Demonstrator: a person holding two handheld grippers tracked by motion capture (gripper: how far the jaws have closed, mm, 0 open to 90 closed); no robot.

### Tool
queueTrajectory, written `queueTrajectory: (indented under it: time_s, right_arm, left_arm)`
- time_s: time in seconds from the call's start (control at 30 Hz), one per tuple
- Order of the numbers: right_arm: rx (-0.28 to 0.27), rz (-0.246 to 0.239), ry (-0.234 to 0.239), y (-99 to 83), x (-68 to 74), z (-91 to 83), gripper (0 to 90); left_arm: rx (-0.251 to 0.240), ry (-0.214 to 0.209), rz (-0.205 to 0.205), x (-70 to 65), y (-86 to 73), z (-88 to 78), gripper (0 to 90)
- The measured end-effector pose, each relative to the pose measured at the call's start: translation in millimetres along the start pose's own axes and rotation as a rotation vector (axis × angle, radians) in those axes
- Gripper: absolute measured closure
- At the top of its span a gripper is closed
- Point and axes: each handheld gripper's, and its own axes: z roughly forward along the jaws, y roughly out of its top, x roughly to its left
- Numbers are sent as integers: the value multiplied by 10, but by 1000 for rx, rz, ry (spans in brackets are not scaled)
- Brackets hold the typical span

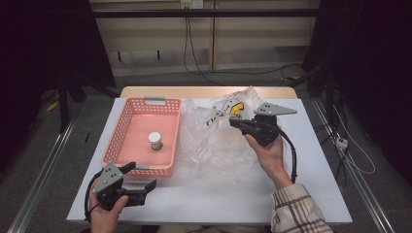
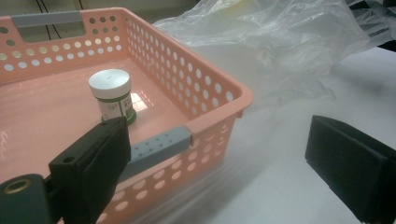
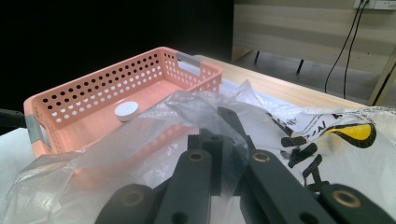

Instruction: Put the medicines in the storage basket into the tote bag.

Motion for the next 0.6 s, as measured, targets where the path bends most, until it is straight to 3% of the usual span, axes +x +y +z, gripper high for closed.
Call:
queueTrajectory:
  time_s: [0.13,0.37,0.4,0.6]
  right_arm:
    - [6,4,-2,6,-22,3,900]
    - [14,-5,0,-7,-18,-2,900]
    - [16,-8,1,-5,-10,-3,900]
    - [19,-9,12,-28,21,5,900]
  left_arm:
    - [22,-30,-10,40,42,9,62]
    - [31,-20,21,41,154,-10,63]
    - [42,-12,43,40,202,-10,67]
    - [91,-8,77,79,334,55,70]
